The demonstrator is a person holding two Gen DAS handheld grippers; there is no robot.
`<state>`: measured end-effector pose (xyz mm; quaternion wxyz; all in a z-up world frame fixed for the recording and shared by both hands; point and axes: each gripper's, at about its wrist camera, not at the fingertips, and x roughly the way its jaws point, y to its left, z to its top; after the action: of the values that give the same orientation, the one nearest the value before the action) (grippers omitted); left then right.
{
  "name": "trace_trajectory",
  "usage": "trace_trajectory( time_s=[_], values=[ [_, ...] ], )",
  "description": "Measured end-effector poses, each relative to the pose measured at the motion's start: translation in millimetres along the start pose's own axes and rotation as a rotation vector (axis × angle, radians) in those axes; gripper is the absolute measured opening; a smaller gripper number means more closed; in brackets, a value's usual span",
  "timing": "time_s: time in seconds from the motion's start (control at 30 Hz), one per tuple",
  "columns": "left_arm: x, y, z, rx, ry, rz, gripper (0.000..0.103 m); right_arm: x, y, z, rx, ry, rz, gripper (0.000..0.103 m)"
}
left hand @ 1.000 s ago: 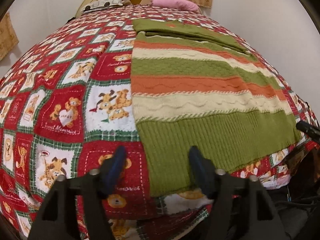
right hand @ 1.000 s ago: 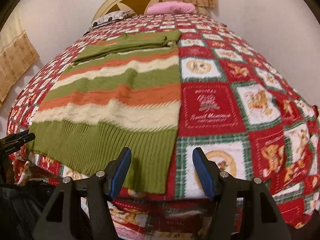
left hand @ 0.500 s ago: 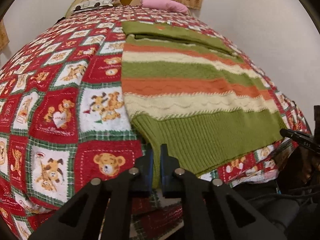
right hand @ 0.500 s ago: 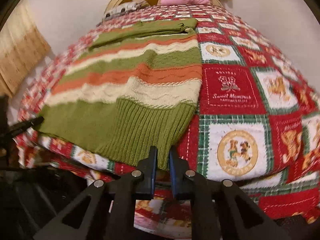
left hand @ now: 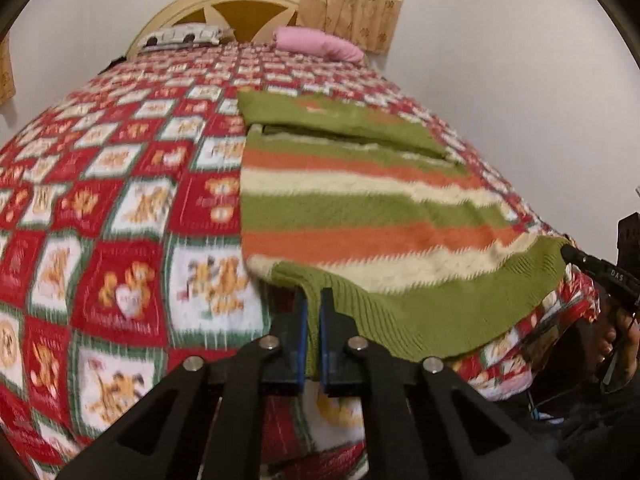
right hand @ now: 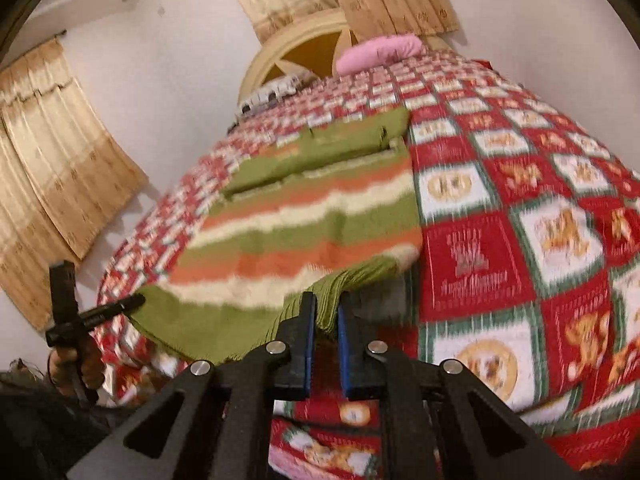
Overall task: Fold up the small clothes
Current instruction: 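Lift the hem with both grippers and fold it over the sleeves toward the collar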
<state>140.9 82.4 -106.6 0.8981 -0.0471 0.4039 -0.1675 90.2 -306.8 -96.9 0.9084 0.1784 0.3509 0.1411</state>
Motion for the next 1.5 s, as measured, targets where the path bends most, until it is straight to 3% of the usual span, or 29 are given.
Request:
trace_trajectory(
  time_s=[0.5, 0.8, 1.0, 1.17, 1.37, 1.5],
  values=[
    [-0.9, 12.7, 89.3, -0.066, -0.159, -0.047, 0.005, -0.7, 14.2, 95.8, -0.039, -0.198, 0.064, 0.009],
    [24.7, 18.1, 151.0, -0.071, -0.211, -0.018, 0.005, 26.6, 20.2, 161.2, -0.067, -0.229, 0.046, 0.008],
    [61.6, 25.3, 194.8, -0.051, -0.198, 0.006, 0.005, 70.1, 9.0, 211.1, -0.059, -0.189, 0.003, 0.008],
    [116.1, 25.7, 215.5, -0.001, -0.130, 0.075, 0.005, 127.5, -22.5, 242.6, 0.002, -0.109, -0.038, 0.008],
    [188.6, 41.2, 215.9, 0.002, -0.004, 0.156, 0.007, 214.4, -69.0, 248.3, 0.081, 0.045, -0.109, 0.008],
    [195.3, 51.1, 216.0, -0.052, 0.016, 0.136, 0.016, 256.7, -97.5, 246.1, 0.124, 0.123, -0.127, 0.012]
  ],
)
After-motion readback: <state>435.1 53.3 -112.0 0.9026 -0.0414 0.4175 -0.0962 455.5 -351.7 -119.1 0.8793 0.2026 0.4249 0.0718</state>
